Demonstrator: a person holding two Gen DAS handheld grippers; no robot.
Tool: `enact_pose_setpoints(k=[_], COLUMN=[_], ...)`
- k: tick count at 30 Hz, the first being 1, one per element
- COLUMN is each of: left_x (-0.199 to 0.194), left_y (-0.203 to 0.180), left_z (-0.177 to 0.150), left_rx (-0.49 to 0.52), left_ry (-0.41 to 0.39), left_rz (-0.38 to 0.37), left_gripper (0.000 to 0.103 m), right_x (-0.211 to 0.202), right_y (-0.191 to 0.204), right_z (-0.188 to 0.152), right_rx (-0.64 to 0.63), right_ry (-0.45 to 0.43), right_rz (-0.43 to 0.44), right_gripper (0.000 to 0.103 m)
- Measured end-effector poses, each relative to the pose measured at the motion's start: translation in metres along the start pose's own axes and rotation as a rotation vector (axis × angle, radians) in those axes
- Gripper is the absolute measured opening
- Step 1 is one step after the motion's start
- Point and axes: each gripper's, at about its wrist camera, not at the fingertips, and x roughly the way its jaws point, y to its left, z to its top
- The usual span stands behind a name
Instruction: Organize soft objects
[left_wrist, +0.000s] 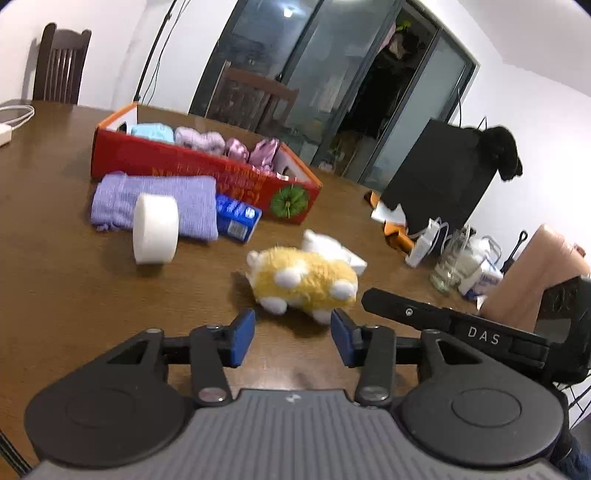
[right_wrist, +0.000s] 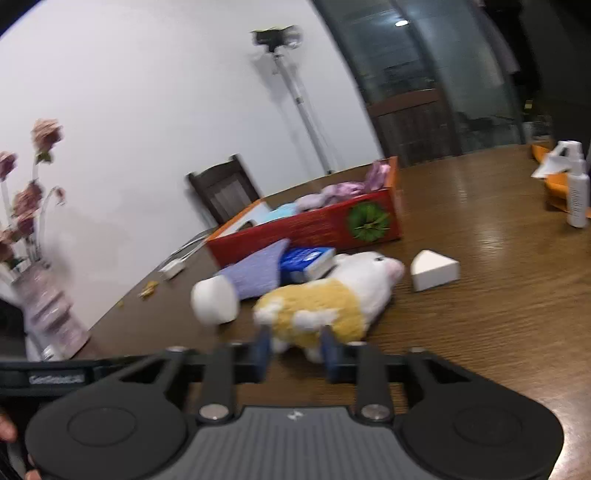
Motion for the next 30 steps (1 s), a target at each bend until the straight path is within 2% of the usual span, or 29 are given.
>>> enact_pose_setpoints(k=[1, 3, 5, 7, 9, 11, 14, 19, 26, 30], left_x=[0.001, 0.010, 0.026, 0.045, 0.061, 0.072, 0.081, 0.073, 0.048, 0.031], left_y=[0.000, 0.001, 0.006, 0.016, 0.026, 0.034, 0.041, 0.035, 0.021, 0.019], left_z=[0.002, 0.008, 0.015, 0.022, 0.027, 0.028, 0.028, 0.025, 0.022, 0.039], left_rx=[0.006, 0.008, -0.004, -0.050, -0.104, -0.141, -0.178, -0.169, -0.149, -0.130], left_ry=[-0.019, -0.046, -0.048, -0.013, 0.023, 0.056, 0.095, 0.094, 0.051, -0.016], left_rz=[-0.004, 0.009, 0.001, 0.005, -0.008, -0.037, -0.101, -0.111, -0.149, -0.173], left_gripper=[0.059, 0.068, 0.069, 0.068, 0.065, 0.049, 0.044, 0.042, 0.042, 0.042], right_x=[0.002, 0.012, 0.016, 0.025, 0.031, 0.038, 0.048, 0.050, 0.023, 0.015], right_y=[-0.002, -0.003, -0.006, -0.011, -0.019, -0.025, -0.033, -0.033, -0.015, -0.001], right_z=[0.002, 0.007, 0.009, 0.012, 0.012, 0.013, 0.014, 0.012, 0.015, 0.033], right_rx=[0.008, 0.024, 0.041, 0.074, 0.103, 0.134, 0.181, 0.190, 0.139, 0.108], right_ry=[-0.007, -0.014, -0.020, -0.015, -0.002, 0.004, 0.027, 0.045, 0.005, -0.039], right_rz=[-0.006, -0.009, -0.010, -0.014, -0.028, -0.021, -0.004, -0.002, -0.006, 0.016], right_gripper=[0.052, 0.053, 0.054, 0.056, 0.056, 0.056, 0.056, 0.050, 0.050, 0.050])
